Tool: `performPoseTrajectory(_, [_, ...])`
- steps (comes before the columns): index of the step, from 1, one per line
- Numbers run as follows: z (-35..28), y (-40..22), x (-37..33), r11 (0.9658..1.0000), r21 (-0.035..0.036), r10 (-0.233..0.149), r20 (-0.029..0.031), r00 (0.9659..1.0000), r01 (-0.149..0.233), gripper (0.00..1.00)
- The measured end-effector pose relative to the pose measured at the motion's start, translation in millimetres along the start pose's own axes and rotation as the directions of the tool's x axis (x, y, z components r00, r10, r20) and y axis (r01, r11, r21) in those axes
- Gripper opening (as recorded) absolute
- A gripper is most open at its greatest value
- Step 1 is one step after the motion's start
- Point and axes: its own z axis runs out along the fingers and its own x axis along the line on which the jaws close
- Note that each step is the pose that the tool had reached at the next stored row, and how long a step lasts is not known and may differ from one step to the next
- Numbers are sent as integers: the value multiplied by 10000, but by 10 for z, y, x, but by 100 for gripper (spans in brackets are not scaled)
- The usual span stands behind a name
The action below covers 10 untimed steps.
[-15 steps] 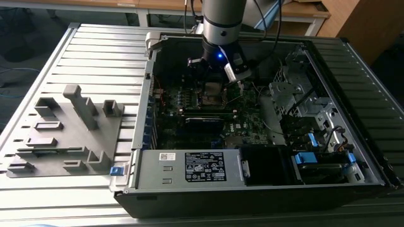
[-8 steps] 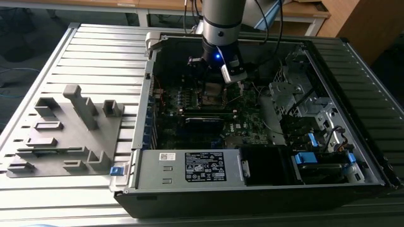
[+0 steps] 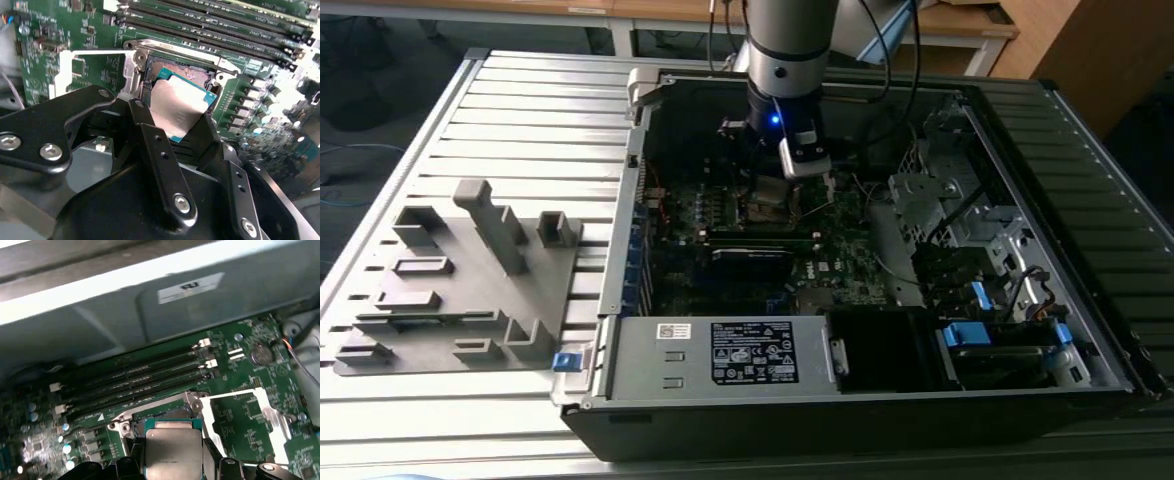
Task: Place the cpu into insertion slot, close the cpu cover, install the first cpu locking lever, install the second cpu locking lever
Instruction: 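Place the cpu into insertion slot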
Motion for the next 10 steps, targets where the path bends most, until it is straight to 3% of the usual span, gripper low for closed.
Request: performPoseTrajectory(10, [2,0,0,9995,9,318,29,9995,-318,54])
